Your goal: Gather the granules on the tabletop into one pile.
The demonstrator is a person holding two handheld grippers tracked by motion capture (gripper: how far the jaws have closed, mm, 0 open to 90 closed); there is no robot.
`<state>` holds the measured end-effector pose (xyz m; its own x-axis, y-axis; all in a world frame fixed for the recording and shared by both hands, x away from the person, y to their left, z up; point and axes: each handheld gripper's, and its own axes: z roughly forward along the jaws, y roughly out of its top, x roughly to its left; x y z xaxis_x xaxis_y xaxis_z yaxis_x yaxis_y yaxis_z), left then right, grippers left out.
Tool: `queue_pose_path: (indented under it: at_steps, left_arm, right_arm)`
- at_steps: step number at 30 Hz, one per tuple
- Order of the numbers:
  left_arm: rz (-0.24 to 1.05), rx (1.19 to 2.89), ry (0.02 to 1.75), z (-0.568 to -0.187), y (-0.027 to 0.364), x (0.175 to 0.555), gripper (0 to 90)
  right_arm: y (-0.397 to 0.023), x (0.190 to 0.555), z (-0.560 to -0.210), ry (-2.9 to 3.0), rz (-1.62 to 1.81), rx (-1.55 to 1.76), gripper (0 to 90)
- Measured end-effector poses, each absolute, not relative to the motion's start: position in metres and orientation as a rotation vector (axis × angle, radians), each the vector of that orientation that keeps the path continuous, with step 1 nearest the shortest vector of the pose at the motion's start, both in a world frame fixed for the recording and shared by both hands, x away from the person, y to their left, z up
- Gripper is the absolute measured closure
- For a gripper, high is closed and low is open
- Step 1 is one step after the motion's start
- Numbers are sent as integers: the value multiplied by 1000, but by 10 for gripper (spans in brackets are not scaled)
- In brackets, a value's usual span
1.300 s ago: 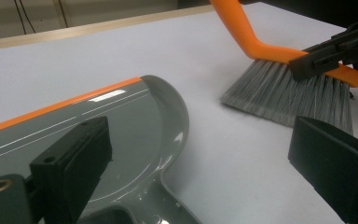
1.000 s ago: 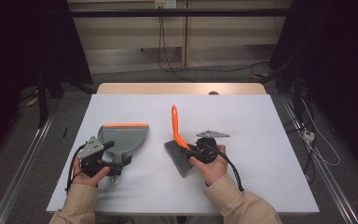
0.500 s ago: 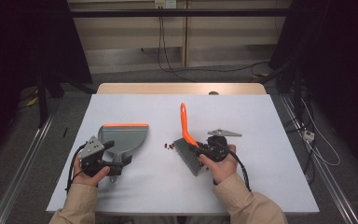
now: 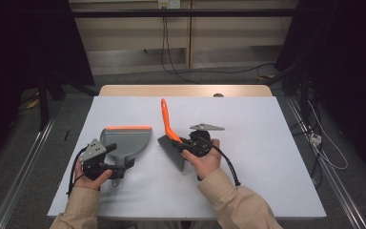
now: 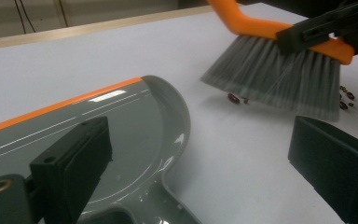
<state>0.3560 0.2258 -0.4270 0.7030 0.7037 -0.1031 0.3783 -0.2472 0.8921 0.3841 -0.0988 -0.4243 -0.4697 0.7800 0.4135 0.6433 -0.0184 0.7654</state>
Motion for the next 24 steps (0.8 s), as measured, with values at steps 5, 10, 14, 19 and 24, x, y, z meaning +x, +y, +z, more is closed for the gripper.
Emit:
queue_pose_path:
  at_steps: [5,10,14,19,24]
  left_arm:
    - [392,1864,847,-427,227,356,59]
    - [397,1867,844,-427,227,356,59]
    - [393,1867,844,-427,226,356,59]
    - [396,1867,844,-427,226,355,60]
    - [398,1872,844,-427,226,356,60]
  right_arm:
    - [-80,397,-433,2125,1451,1572,714]
    - [-89,402,-438,2120,1378,1617,710]
    - [-99,400,-438,2109,1355,1638,709]
    - [-114,397,-438,2088,1348,1671,708]
    - [-129,391,-438,2067,1345,1709,708]
